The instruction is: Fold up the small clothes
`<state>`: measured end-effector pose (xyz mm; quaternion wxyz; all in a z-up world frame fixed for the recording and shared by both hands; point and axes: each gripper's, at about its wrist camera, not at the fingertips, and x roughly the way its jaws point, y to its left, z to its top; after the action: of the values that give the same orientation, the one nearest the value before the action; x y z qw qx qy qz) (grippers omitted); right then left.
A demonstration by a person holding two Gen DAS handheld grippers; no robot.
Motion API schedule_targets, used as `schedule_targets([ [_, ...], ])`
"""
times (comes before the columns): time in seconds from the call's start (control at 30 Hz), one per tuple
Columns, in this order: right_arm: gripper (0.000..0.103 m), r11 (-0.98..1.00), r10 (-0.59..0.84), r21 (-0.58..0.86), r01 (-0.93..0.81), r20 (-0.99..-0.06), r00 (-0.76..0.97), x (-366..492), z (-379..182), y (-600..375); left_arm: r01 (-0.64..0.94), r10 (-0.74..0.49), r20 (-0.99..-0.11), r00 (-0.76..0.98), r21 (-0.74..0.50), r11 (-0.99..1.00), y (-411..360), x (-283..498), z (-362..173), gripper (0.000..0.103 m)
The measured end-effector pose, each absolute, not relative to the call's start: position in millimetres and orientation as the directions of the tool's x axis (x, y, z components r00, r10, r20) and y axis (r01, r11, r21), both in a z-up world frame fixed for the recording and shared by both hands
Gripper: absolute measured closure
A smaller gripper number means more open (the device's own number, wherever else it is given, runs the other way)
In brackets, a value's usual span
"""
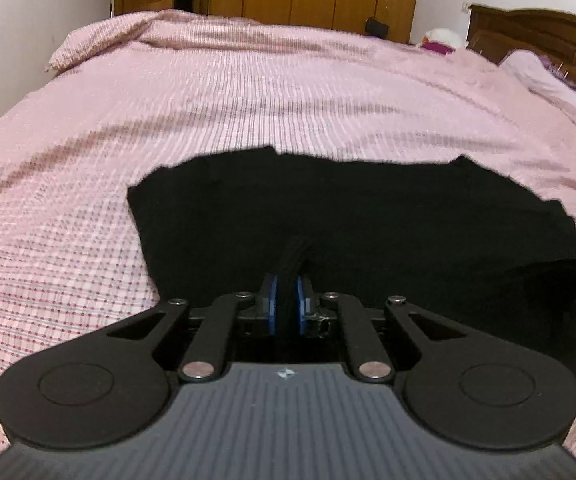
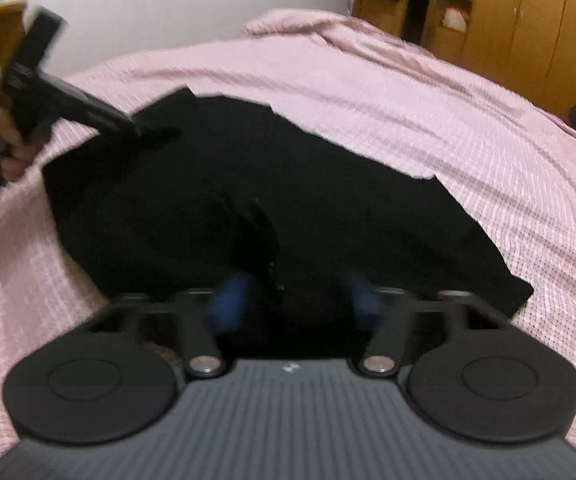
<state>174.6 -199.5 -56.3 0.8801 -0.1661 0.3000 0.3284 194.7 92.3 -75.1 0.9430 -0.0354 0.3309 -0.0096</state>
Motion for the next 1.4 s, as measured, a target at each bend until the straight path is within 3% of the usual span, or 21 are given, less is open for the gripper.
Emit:
schedule_targets([
  [0.03, 0.091, 0.746, 0.479, -0.069, -0.662, -0.635, 0.606, 178.3, -54.7, -201.4, -0.009, -0.039, -0.608, 0.793, -0.076, 0.997, 92.8, 190.6, -70.1, 0.092],
  [0.3, 0.101, 0.849, 0.482, 0.015, -0.527, -0.428, 0.765, 181.8, -9.7, -232.1, -0.057, -0.004, -0.454, 0.891, -0.121, 0.991, 96.3, 175.3, -17.1, 0.096],
  [0.4, 0.101, 0.879, 0.447, 0.004, -0.477, -0.357, 0.820, 191.3, 4.3, -241.6, -0.108, 0.079, -0.367, 0.927, -0.059, 0.992, 94.9, 181.2, 1.6, 0.097],
  [0.53, 0.100, 0.904, 0.417, 0.054, -0.425, -0.335, 0.845, 214.5, 7.4, -253.9, -0.085, 0.044, -0.423, 0.905, -0.077, 0.993, 103.2, 203.2, 7.5, 0.097],
  [0.63, 0.097, 0.891, 0.445, 0.103, -0.443, -0.398, 0.802, 226.2, -0.4, -261.7, -0.060, 0.027, -0.488, 0.872, -0.052, 0.997, 103.8, 207.2, -1.1, 0.096],
  [0.67, 0.094, 0.890, 0.442, 0.099, -0.446, -0.430, 0.787, 227.1, -2.9, -260.9, -0.043, 0.020, -0.509, 0.860, -0.034, 0.999, 102.6, 207.5, -5.8, 0.096],
  [0.73, 0.067, 0.889, 0.426, 0.069, -0.453, -0.489, 0.761, 223.7, -12.0, -260.0, -0.010, 0.001, -0.567, 0.824, -0.014, 1.000, 101.5, 208.6, -17.1, 0.095],
  [0.77, 0.038, 0.884, 0.423, 0.049, -0.465, -0.508, 0.750, 220.1, -16.6, -258.2, 0.004, -0.013, -0.595, 0.804, -0.016, 1.000, 100.6, 210.0, -22.3, 0.093],
  [0.8, 0.026, 0.876, 0.427, 0.028, -0.482, -0.512, 0.745, 214.5, -20.0, -256.1, 0.017, -0.027, -0.624, 0.781, -0.023, 1.000, 99.9, 211.7, -28.2, 0.091],
  [0.93, 0.028, 0.819, 0.484, -0.009, -0.574, -0.527, 0.699, 194.9, -22.7, -248.9, 0.032, -0.063, -0.694, 0.718, -0.057, 0.998, 103.9, 219.3, -50.8, 0.050],
  [0.97, 0.028, 0.803, 0.501, -0.004, -0.596, -0.538, 0.678, 192.8, -23.2, -246.5, 0.038, -0.070, -0.700, 0.711, -0.062, 0.997, 104.7, 220.9, -55.6, 0.046],
  [1.17, 0.028, 0.729, 0.537, -0.032, -0.684, -0.593, 0.600, 185.3, -31.4, -221.6, 0.089, -0.113, -0.731, 0.673, -0.072, 0.993, 101.6, 234.1, -74.3, 0.035],
  [1.4, 0.029, 0.713, 0.508, -0.072, -0.697, -0.632, 0.585, 193.3, -51.5, -198.6, 0.156, -0.196, -0.718, 0.668, -0.123, 0.980, 96.4, 235.1, -81.8, 0.033],
])
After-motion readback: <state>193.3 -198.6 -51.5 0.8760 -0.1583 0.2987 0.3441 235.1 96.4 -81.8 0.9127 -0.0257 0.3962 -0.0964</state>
